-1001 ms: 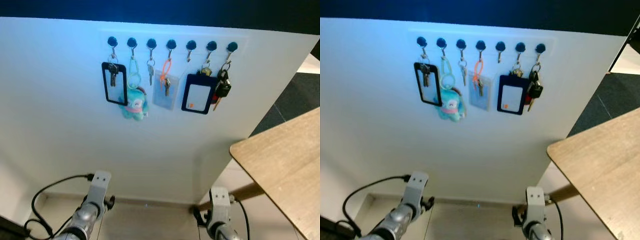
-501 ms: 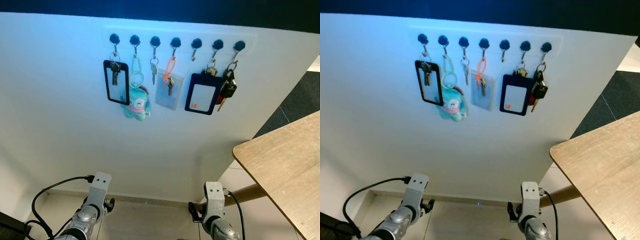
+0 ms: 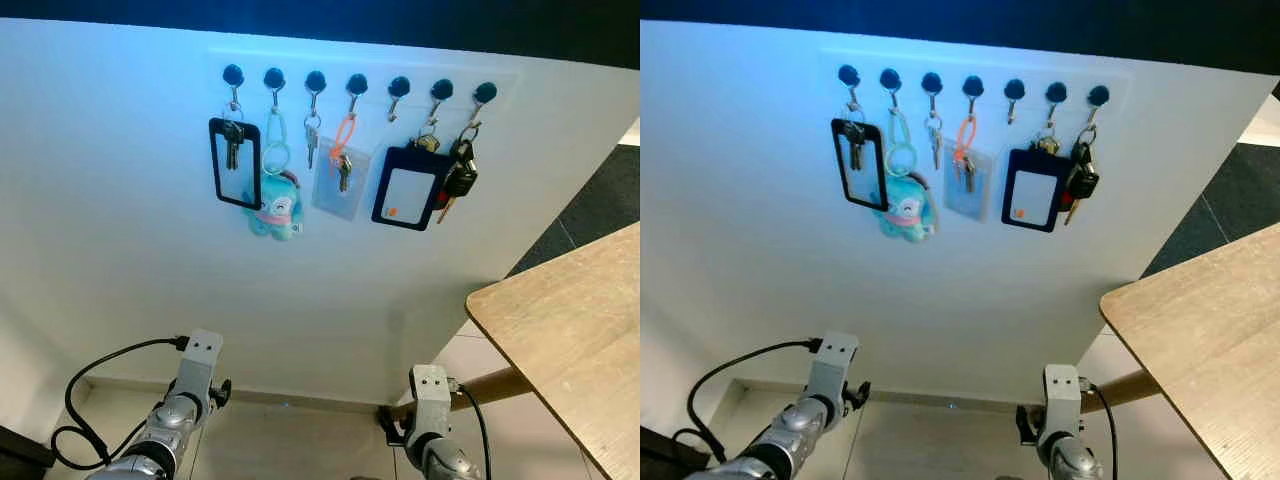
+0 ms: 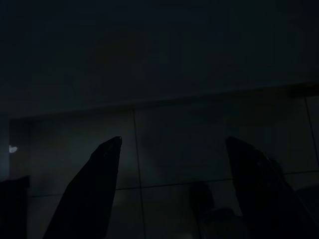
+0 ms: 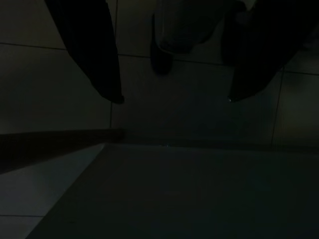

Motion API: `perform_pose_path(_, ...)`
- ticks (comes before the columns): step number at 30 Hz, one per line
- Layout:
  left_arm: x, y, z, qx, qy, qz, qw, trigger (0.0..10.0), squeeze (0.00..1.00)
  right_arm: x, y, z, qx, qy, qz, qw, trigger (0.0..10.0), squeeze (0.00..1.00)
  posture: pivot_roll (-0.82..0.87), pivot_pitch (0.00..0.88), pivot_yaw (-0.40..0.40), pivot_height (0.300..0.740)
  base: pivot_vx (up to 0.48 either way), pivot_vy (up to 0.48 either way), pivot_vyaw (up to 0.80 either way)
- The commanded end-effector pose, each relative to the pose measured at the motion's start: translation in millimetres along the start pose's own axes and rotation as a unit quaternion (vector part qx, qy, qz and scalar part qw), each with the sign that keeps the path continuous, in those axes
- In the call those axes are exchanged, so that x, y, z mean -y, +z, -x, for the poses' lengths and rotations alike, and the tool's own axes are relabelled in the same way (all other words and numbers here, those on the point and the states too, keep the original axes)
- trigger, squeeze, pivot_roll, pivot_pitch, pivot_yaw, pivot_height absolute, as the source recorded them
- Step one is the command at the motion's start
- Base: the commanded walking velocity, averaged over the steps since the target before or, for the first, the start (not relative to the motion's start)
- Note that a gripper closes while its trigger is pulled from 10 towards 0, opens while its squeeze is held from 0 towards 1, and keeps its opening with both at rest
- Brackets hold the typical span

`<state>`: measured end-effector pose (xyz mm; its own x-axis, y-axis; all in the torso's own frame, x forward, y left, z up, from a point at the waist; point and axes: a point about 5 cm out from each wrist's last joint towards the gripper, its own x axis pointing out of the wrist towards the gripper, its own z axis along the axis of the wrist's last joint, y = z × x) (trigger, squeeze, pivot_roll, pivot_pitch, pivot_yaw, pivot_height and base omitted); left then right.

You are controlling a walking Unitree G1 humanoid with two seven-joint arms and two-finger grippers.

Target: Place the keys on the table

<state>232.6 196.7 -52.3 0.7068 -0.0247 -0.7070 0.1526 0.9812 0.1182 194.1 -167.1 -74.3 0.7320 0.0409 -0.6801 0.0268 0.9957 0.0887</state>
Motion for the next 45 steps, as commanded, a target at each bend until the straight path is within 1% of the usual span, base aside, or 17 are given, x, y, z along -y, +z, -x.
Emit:
perform_pose_path(1, -1.5, -6, 1.4, -0.008, 0.006, 0.006, 1.0, 10.0, 0.0, 4.3, -1, 0.9, 0.0, -0.007, -0.002, 1.0, 10.0, 0.0, 0.09, 0.0, -0.047, 0.74, 0.0, 0.0, 0.0)
perform_pose_path(11, -4.8, -8, 2.2, -0.016, 0.011, -0.002, 1.0, 10.0, 0.0, 0.0, 17, -4.2, 0.037, -0.003, -0.007, 0.999, 10.0, 0.0, 0.09, 0.0, -0.034, 0.74, 0.0, 0.0, 0.0)
perform_pose_path(14, -5.5, -4, 3.3, 0.014, 0.0, -0.015, 1.0, 10.0, 0.0, -13.1, 49, -5.7, 0.14, 0.037, 0.027, 0.989, 10.0, 0.0, 0.1, 0.016, -0.027, 0.74, 0.0, 0.0, 0.0)
perform_pose_path(17, -4.2, 0, 4.3, 0.039, -0.011, -0.034, 0.999, 10.0, 0.0, -14.5, 61, -3.3, 0.186, 0.049, 0.03, 0.981, 10.0, 0.0, 0.11, 0.017, -0.033, 0.74, 0.0, 0.0, 0.0)
perform_pose_path(19, 1.7, 10, 7.9, 0.105, -0.059, -0.03, 0.992, 10.0, 0.0, -16.7, 86, 3.1, 0.268, 0.064, 0.03, 0.961, 10.0, 0.0, 0.11, 0.029, -0.041, 0.74, 0.0, 0.0, 0.0)
perform_pose_path(20, 1.7, 10, 7.9, 0.105, -0.059, -0.03, 0.992, 10.0, 0.0, -16.7, 86, 3.1, 0.268, 0.064, 0.03, 0.961, 10.0, 0.0, 0.11, 0.029, -0.041, 0.74, 0.0, 0.0, 0.0)
perform_pose_path(21, 6.1, 18, 12.1, 0.151, -0.096, -0.029, 0.983, 10.0, 0.0, -19.0, 104, 9.7, 0.321, 0.075, 0.033, 0.944, 10.0, 0.0, 0.1, 0.038, -0.04, 0.74, 0.0, 0.0, 0.0)
perform_pose_path(22, 11.5, 33, 22.4, 0.23, -0.146, -0.039, 0.961, 10.0, 0.0, -24.2, 140, 29.4, 0.421, 0.089, 0.041, 0.902, 10.0, 0.0, 0.09, 0.043, -0.038, 0.74, 0.0, 0.0, 0.0)
perform_pose_path(23, 13.4, 43, 27.7, 0.263, -0.158, -0.039, 0.951, 10.0, 0.0, -25.9, 155, 40.7, 0.462, 0.093, 0.047, 0.881, 10.0, 0.0, 0.08, 0.046, -0.036, 0.74, 0.0, 0.0, 0.0)
perform_pose_path(26, 16.0, 53, 32.6, 0.29, -0.167, -0.037, 0.941, 10.0, 0.0, -26.3, 166, 50.3, 0.494, 0.092, 0.053, 0.863, 10.0, 0.0, 0.08, 0.049, -0.04, 0.74, 0.0, 0.0, 0.0)
perform_pose_path(27, 22.8, 72, 43.5, 0.337, -0.189, -0.043, 0.922, 10.0, 0.0, -26.8, 182, 65.3, 0.537, 0.089, 0.057, 0.837, 10.0, 0.0, 0.08, 0.049, -0.045, 0.74, 0.0, 0.0, 0.0)
perform_pose_path(28, 27.0, 83, 49.8, 0.361, -0.199, -0.051, 0.91, 10.0, 0.0, -26.9, 188, 72.1, 0.554, 0.087, 0.053, 0.826, 10.0, 0.0, 0.08, 0.048, -0.048, 0.74, 0.0, 0.0, 0.0)
perform_pose_path(29, 27.0, 83, 49.8, 0.361, -0.199, -0.051, 0.91, 10.0, 0.0, -26.9, 188, 72.1, 0.554, 0.087, 0.053, 0.826, 10.0, 0.0, 0.08, 0.048, -0.048, 0.74, 0.0, 0.0, 0.0)
perform_pose_path(33, 39.5, 114, 69.0, 0.426, -0.226, -0.071, 0.873, 10.0, 0.0, -28.7, 202, 92.7, 0.597, 0.081, 0.042, 0.797, 10.0, 0.0, 0.07, 0.043, -0.053, 0.74, 0.0, 0.0, 0.0)
perform_pose_path(36, 43.2, 121, 76.3, 0.444, -0.236, -0.074, 0.861, 10.0, 0.0, -29.3, 204, 101.5, 0.605, 0.082, 0.038, 0.791, 10.0, 0.0, 0.07, 0.043, -0.053, 0.74, 0.0, 0.0, 0.0)
perform_pose_path(44, 47.6, 125, 87.3, 0.446, -0.246, -0.079, 0.857, 10.0, 0.0, -28.0, 217, 118.8, 0.618, 0.08, 0.011, 0.782, 10.0, 0.0, 0.06, 0.031, -0.045, 0.74, 0.0, 0.0, 0.0)
perform_pose_path(45, 50.0, 126, 88.9, 0.446, -0.251, -0.089, 0.855, 10.0, 0.0, -28.4, 220, 119.5, 0.618, 0.086, 0.005, 0.782, 10.0, 0.44, 0.06, 0.031, -0.045, 0.74, 0.0, 0.0, 0.0)
